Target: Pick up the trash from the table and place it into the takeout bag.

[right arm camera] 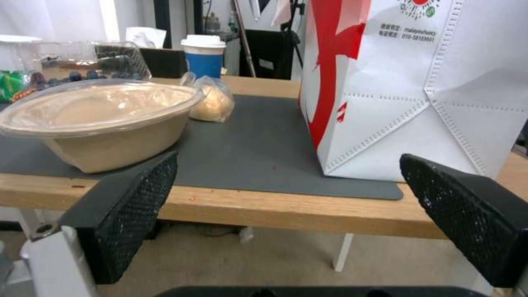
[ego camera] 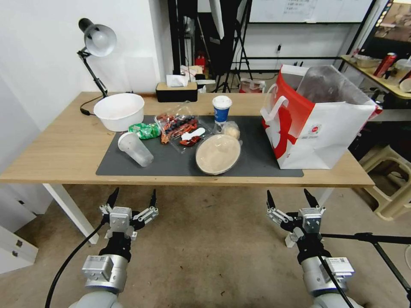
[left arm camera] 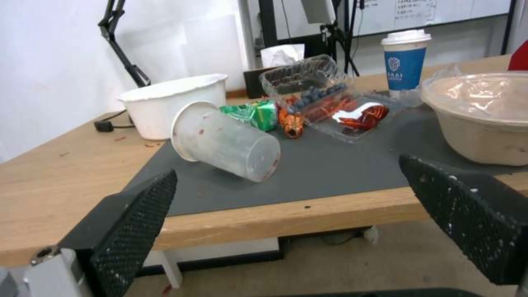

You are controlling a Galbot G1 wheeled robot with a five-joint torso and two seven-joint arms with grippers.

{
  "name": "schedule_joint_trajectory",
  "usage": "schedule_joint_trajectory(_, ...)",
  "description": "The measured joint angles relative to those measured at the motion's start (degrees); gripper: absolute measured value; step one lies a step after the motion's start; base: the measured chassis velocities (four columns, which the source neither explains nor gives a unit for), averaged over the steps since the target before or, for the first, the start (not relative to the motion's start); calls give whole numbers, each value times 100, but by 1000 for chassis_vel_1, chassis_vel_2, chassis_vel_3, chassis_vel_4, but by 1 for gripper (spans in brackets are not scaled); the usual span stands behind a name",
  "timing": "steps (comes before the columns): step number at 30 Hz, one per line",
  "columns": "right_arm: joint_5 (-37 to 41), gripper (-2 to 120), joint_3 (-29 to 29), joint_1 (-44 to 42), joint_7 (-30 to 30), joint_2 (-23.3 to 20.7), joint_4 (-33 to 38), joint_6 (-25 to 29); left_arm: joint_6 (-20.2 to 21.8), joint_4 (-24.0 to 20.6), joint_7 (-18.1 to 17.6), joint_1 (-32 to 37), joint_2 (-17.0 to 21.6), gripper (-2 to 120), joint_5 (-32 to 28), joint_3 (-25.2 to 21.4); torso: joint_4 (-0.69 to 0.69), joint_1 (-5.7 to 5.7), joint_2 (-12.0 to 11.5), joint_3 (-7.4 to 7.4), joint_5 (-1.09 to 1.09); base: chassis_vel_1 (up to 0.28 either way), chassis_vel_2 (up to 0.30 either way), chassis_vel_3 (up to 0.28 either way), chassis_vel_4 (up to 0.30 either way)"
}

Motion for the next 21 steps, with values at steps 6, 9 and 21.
schedule_joint_trajectory(6, 0, 100, 0, 0, 0, 0, 0, 0, 0, 0, 0, 0, 0, 100, 0, 0, 0, 0, 0, 0, 0, 0, 0, 0, 0)
schedule_joint_trajectory(9, 0, 100, 0, 0, 0, 0, 0, 0, 0, 0, 0, 0, 0, 100, 0, 0, 0, 0, 0, 0, 0, 0, 0, 0, 0)
schedule_joint_trajectory(21, 0, 100, 0, 0, 0, 0, 0, 0, 0, 0, 0, 0, 0, 100, 0, 0, 0, 0, 0, 0, 0, 0, 0, 0, 0)
